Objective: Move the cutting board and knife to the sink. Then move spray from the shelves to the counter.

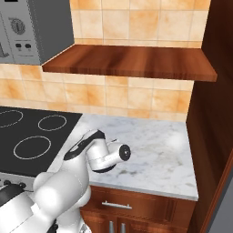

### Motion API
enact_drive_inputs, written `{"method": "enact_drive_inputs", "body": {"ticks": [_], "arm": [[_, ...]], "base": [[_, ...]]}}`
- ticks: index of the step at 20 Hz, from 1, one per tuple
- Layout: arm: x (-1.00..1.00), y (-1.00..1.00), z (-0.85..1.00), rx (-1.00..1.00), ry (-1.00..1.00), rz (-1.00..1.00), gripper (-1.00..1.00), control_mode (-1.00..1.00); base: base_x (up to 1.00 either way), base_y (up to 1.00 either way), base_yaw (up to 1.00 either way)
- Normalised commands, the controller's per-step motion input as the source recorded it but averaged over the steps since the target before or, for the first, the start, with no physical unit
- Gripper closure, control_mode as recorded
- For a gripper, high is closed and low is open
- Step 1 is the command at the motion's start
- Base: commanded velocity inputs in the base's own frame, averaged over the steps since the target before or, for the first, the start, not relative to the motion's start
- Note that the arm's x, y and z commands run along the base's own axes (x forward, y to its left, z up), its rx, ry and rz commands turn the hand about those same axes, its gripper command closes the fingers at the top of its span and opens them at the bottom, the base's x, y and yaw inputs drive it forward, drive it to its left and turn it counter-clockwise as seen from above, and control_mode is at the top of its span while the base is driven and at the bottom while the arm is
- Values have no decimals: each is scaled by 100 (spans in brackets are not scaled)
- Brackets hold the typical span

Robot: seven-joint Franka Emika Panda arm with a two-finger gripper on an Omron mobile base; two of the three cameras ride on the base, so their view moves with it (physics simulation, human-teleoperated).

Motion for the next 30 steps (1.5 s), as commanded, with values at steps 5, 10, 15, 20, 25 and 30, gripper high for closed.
{"method": "enact_drive_inputs", "body": {"ticks": [5, 10, 15, 20, 25, 30], "arm": [[-15, 2, 0, -1, 0, 0, -100, -100], [-7, 4, 0, 0, 0, 0, -100, -100], [-2, 7, 0, 0, 0, 0, -100, -100], [-2, 4, 0, 0, 0, 0, -100, -100], [-2, 1, 0, 0, 0, 0, -100, -100], [0, 0, 0, 0, 0, 0, -100, -100]], "base": [[0, 0, 0], [0, 0, 0], [0, 0, 0], [0, 0, 0], [0, 0, 0], [0, 0, 0]]}}
